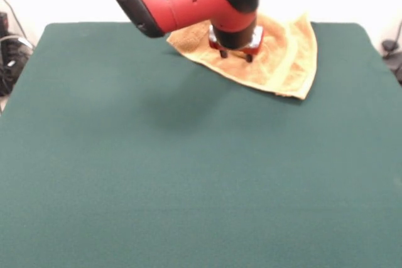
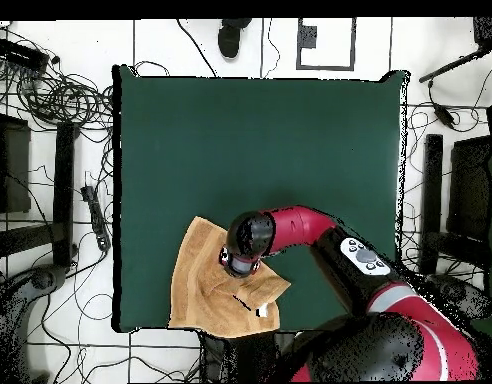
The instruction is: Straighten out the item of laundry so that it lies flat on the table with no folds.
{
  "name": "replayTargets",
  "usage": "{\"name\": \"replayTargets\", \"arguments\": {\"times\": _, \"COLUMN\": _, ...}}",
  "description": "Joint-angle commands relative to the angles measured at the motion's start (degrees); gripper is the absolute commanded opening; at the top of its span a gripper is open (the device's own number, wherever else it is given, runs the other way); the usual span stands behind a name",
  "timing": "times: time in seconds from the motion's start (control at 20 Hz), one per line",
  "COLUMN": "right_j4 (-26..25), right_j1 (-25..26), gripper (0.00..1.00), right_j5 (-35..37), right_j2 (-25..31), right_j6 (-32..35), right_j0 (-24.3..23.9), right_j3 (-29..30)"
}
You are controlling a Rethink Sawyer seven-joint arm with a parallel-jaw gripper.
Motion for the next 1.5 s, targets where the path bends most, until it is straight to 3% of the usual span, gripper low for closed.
{"name": "replayTargets", "arguments": {"times": 0.05, "right_j4": -13.9, "right_j1": 7.1, "gripper": 1.0, "right_j5": -6.9, "right_j2": 2.8, "right_j6": -27.1, "right_j0": -3.5, "right_j3": -13.1}}
{"name": "replayTargets", "arguments": {"times": 0.3, "right_j4": -14.7, "right_j1": 7.9, "gripper": 1.0, "right_j5": -1.3, "right_j2": 5.2, "right_j6": -31.7, "right_j0": -5.7, "right_j3": -15.7}}
{"name": "replayTargets", "arguments": {"times": 0.6, "right_j4": -16.7, "right_j1": 8.6, "gripper": 1.0, "right_j5": 0.3, "right_j2": 7.1, "right_j6": -33.7, "right_j0": -7.6, "right_j3": -16.8}}
{"name": "replayTargets", "arguments": {"times": 0.9, "right_j4": -17.5, "right_j1": 7.1, "gripper": 1.0, "right_j5": 5.5, "right_j2": 7.8, "right_j6": -35.4, "right_j0": -7.1, "right_j3": -18.6}}
{"name": "replayTargets", "arguments": {"times": 1.5, "right_j4": -16.1, "right_j1": -3.5, "gripper": 1.0, "right_j5": 6.2, "right_j2": 6.2, "right_j6": -24.1, "right_j0": -6.1, "right_j3": -9.8}}
